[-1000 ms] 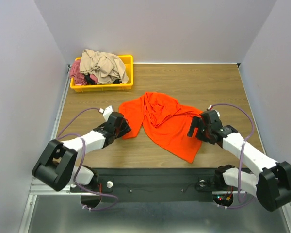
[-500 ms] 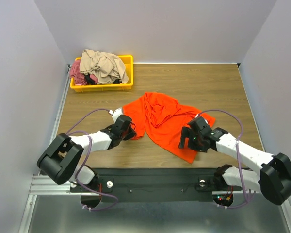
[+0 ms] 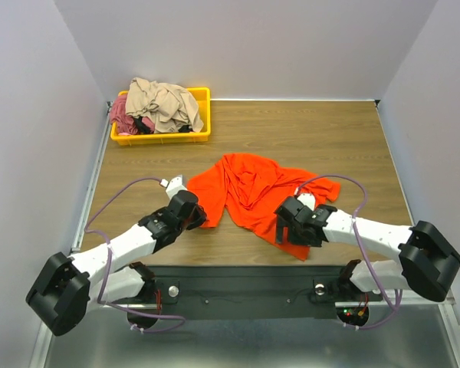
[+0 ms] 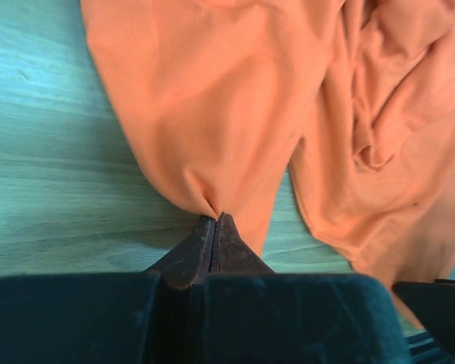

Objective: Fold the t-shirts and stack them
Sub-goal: Flatten out the tshirt

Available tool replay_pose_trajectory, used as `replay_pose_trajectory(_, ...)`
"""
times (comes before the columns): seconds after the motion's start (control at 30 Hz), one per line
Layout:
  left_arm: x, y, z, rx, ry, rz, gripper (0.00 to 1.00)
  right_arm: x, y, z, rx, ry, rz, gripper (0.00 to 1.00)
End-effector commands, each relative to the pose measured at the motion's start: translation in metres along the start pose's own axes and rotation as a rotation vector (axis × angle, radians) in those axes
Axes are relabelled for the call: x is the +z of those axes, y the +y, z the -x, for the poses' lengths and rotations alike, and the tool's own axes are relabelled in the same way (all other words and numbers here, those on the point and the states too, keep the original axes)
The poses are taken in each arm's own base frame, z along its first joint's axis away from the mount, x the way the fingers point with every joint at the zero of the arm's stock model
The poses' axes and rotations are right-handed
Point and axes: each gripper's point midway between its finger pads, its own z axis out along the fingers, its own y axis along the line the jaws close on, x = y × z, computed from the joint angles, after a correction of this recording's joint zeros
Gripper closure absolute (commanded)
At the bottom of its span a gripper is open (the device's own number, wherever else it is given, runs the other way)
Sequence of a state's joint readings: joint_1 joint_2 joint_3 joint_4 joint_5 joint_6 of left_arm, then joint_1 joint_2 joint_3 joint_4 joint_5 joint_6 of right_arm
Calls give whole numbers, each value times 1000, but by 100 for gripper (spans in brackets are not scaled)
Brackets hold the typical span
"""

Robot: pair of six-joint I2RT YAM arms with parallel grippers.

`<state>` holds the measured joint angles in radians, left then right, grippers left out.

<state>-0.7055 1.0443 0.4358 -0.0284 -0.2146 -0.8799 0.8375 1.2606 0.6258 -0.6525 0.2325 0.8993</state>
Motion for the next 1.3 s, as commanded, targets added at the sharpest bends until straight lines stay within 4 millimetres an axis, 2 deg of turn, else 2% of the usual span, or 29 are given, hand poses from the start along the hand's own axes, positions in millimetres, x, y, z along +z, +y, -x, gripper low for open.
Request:
replay_pose_trajectory(0.0,-6,16,2,21,-25,56,100,-4,-20,-25,4,73,-108,1)
replay_pose_trajectory(0.23,-13,6,11,-2,-56,16,100,-26,-12,-9,-2,16,-63,0)
replay_pose_trajectory(0.37,-16,5,12,-10,-57,13,100,-24,-17,-25,-12,80,-64,0)
replay_pose_trajectory(0.5,-17,7,13,-14,-60,18,100,-20,-31,-44,-22,138,-96,0)
replay_pose_trajectory(0.7,-15,8,12,-23,-59,26,100,-6,-40,-51,-23,146,-154,2)
replay_pose_trajectory(0.8,-15,5,14,-23,-62,20,100,4,-34,-48,-11,126,-153,12)
replay_pose_trajectory(0.87,-17,1,18,-23,-70,11,100,6,-28,-39,-4,93,-144,32)
replay_pose_trajectory(0.93,-20,-4,24,-32,-86,-8,100,4,-24,-28,12,49,-141,61)
replay_pose_trajectory(1.0,-26,-14,35,-30,-117,-32,100,-3,-13,-14,20,-2,-106,67)
replay_pose_trajectory(1.1,-42,-33,60,-40,-187,-86,100,-23,0,14,37,-113,-37,90)
replay_pose_trajectory(1.13,-54,-44,76,-48,-232,-115,100,-42,8,36,61,-196,4,100)
replay_pose_trajectory(1.2,-68,-55,94,-59,-285,-147,100,-65,15,59,81,-290,48,100)
replay_pose_trajectory(1.23,-85,-68,113,-79,-338,-192,100,-85,21,80,103,-366,72,100)
replay_pose_trajectory(1.27,-95,-73,127,-90,-386,-200,100,-104,24,94,104,-422,107,99)
